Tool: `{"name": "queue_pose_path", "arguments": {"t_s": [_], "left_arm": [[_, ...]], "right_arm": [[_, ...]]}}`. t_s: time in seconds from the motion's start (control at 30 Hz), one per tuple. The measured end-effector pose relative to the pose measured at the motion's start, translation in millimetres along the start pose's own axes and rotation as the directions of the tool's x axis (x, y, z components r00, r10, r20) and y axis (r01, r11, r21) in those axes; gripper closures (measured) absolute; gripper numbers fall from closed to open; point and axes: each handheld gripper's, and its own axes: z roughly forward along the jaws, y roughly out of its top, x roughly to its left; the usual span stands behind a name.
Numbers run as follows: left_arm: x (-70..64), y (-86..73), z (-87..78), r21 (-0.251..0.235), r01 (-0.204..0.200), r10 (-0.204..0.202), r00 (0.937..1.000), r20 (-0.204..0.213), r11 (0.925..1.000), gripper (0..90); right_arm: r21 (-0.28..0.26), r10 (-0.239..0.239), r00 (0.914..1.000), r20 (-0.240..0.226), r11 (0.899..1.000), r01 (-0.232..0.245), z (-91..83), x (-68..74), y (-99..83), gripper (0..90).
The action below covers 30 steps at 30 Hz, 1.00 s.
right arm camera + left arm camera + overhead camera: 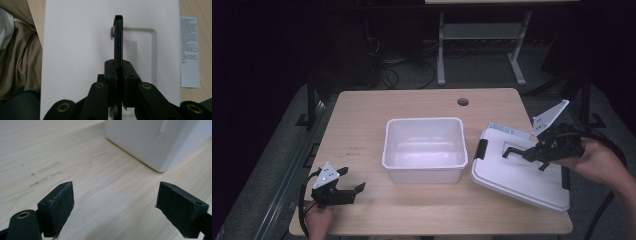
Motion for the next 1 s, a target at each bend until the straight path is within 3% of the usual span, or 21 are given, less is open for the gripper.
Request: {"name": "queue_pose_path", "arguments": {"t_s": [1.0], "left_arm": [[1.1,-0.8,-1.9,-0.005,0.003,-0.003,1.0000,-0.007,1.0000,13.7]], "right_arm": [[0.039,0.000,0.9992,-0.041,0.999,0.002,46.3,5.1,-12.6,84.1]]}}
